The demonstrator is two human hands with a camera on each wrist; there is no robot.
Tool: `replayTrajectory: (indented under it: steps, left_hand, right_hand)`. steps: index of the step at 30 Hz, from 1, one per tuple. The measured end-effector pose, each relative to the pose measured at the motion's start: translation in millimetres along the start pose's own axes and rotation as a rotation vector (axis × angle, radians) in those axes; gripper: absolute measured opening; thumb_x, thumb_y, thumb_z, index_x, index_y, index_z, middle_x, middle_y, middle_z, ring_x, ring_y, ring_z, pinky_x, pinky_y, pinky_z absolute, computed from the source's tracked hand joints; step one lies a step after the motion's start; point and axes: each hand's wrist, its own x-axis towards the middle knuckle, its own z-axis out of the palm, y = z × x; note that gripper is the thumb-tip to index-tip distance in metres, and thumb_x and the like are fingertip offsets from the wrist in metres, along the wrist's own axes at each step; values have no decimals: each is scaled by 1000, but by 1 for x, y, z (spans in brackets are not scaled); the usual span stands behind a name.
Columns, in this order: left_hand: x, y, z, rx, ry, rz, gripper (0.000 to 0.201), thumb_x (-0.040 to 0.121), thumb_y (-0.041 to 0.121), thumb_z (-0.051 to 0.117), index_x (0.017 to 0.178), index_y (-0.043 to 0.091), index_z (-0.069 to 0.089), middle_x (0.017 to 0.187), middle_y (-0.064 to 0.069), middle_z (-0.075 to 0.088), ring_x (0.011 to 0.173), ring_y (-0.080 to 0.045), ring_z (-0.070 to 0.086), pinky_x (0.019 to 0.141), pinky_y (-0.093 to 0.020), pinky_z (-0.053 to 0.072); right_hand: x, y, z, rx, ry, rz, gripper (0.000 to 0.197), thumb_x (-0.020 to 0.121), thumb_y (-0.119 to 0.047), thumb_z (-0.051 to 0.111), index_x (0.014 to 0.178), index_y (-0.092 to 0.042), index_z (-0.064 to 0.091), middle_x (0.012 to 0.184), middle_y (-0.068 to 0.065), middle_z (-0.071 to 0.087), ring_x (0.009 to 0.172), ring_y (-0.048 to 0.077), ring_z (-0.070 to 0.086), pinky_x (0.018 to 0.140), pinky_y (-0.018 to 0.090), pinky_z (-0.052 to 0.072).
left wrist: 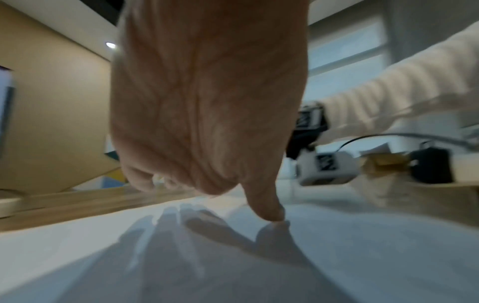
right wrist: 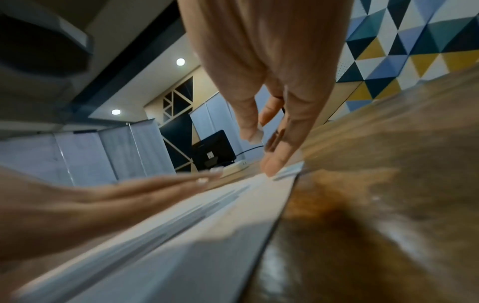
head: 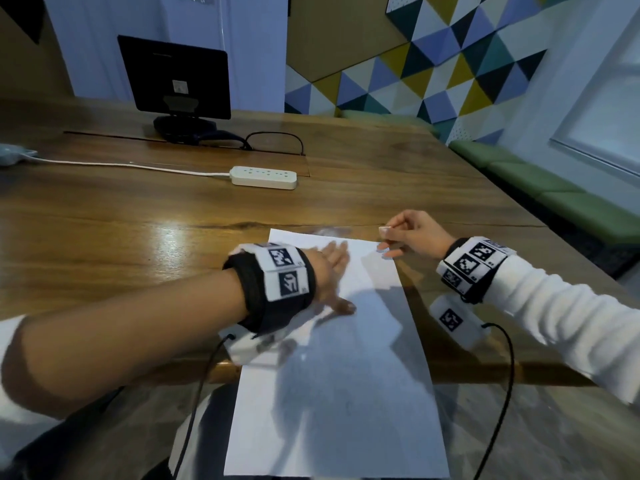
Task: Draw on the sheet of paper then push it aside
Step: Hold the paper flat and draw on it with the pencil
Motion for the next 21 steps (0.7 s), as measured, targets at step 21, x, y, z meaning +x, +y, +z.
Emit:
replayTrajectory:
  steps: [21]
  left_hand:
    - [14,37,-3,-104,-26,-197,78,99,47,35,150,0,-2,158,-18,-10,146,-33,-7,117,-43,5]
  right_hand:
    - [8,16,6,72,-25,111,9,95,-3,48,89,-8,43,81,9,58,79,12,62,56,20,57]
